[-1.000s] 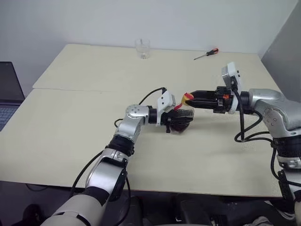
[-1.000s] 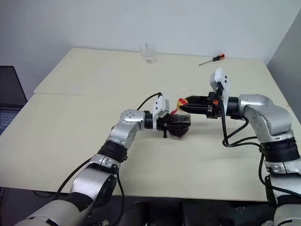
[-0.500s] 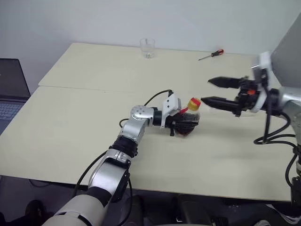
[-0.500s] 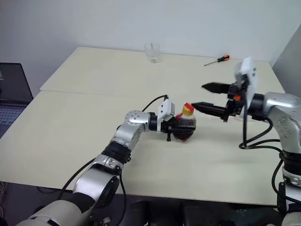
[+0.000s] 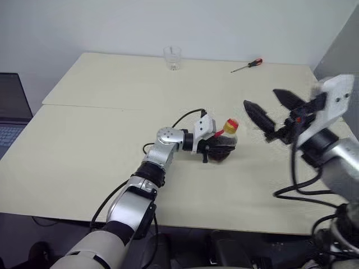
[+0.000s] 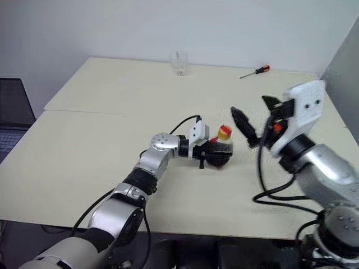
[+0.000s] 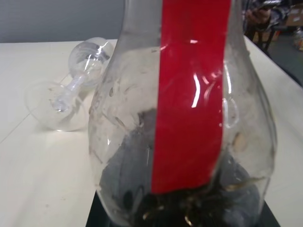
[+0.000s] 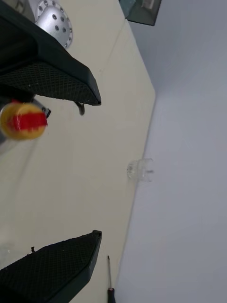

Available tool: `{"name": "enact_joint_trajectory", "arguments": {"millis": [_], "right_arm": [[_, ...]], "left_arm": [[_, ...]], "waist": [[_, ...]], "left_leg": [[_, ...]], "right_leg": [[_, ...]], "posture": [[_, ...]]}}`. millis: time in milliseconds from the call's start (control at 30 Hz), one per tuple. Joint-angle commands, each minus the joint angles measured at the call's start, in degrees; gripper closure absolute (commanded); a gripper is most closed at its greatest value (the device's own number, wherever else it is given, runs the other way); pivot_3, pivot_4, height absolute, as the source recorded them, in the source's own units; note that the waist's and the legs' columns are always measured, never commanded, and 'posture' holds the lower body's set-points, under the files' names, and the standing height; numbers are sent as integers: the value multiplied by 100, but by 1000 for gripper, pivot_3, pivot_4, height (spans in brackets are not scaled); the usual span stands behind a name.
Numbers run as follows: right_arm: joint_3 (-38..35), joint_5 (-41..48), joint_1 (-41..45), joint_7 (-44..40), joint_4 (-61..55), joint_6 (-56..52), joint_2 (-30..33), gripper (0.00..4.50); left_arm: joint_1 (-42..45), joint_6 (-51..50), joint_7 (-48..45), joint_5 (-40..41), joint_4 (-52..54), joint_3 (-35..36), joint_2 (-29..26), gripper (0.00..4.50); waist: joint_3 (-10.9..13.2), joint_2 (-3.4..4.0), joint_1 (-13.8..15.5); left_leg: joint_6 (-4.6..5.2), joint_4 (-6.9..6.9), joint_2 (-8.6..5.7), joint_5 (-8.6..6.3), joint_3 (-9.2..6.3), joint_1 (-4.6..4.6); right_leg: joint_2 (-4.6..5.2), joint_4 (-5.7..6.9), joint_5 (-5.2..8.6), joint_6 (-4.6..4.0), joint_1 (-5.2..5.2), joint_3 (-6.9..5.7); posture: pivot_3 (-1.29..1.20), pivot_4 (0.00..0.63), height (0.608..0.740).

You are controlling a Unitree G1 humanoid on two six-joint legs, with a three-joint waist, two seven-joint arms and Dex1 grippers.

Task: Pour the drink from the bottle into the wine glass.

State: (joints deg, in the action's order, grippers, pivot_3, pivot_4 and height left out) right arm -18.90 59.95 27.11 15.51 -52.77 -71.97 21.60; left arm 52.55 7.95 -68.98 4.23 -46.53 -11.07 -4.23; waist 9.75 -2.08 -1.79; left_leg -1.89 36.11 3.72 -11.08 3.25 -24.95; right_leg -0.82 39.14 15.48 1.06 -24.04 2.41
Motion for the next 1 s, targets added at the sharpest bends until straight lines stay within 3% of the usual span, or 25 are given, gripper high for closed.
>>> {"name": "enact_joint_trajectory", "arguments": {"millis": [33,300,1000], "right_arm": [[208,102,121,1497,-364,-542,-608,0],[351,572,169,2611,-312,-707,-1143,0],[1265,2164,-6,4272,375,827,-400,0]], "left_arm": [[345,252,84,47,-120,53,141,3493],[463,441,126,43,-388,99,169,3493],[445,420,266,95,-343,142,162,3493]], "waist": [[0,0,9],[-1,1,5],[-1,1,-6]], "left_leg": [[1,0,0,0,-1,-3],[1,0,-2,0,2,-5],[5,-1,-2,2,0,-7]], "right_leg": [[1,-1,0,0,0,-1],[6,-10,0,0,-2,-3],[3,-8,0,0,0,-1]], "posture": [[0,150,740],[0,150,740],[0,150,740]]}}
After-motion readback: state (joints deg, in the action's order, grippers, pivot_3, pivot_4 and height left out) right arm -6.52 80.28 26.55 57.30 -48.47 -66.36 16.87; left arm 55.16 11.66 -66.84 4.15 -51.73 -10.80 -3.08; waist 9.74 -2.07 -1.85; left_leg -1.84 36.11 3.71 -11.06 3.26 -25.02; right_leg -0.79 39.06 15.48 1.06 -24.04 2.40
